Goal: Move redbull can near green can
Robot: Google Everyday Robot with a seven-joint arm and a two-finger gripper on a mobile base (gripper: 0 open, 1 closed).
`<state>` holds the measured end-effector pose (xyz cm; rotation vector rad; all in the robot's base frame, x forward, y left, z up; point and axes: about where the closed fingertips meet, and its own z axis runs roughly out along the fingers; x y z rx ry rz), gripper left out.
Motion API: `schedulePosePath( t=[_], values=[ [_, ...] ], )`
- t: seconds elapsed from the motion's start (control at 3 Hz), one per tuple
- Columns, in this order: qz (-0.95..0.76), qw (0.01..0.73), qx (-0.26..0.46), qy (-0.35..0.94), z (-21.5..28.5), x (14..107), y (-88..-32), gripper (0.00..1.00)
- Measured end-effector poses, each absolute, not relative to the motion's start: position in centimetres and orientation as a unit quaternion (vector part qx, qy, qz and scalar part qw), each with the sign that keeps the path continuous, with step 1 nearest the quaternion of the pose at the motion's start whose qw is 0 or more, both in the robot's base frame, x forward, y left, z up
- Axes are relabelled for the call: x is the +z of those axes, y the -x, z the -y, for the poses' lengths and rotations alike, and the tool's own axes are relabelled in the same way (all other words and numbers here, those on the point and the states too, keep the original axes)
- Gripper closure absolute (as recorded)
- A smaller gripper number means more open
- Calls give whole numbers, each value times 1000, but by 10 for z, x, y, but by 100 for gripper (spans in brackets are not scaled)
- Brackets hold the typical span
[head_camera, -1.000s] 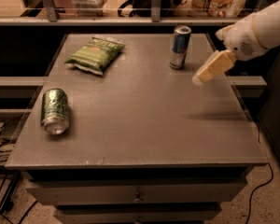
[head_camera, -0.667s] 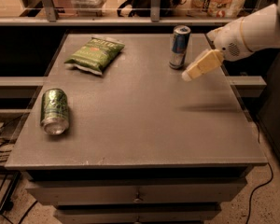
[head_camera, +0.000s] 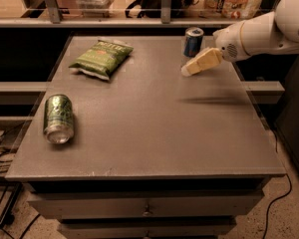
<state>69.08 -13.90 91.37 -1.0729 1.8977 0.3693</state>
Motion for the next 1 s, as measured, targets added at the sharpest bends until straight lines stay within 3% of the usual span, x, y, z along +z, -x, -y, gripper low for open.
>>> schedulePosePath(
  t=[0.33, 1.0],
  values=[
    [-765, 468, 149, 417, 133, 916, -714, 17],
    [-741, 476, 149, 451, 104, 923, -728, 64]
  ],
)
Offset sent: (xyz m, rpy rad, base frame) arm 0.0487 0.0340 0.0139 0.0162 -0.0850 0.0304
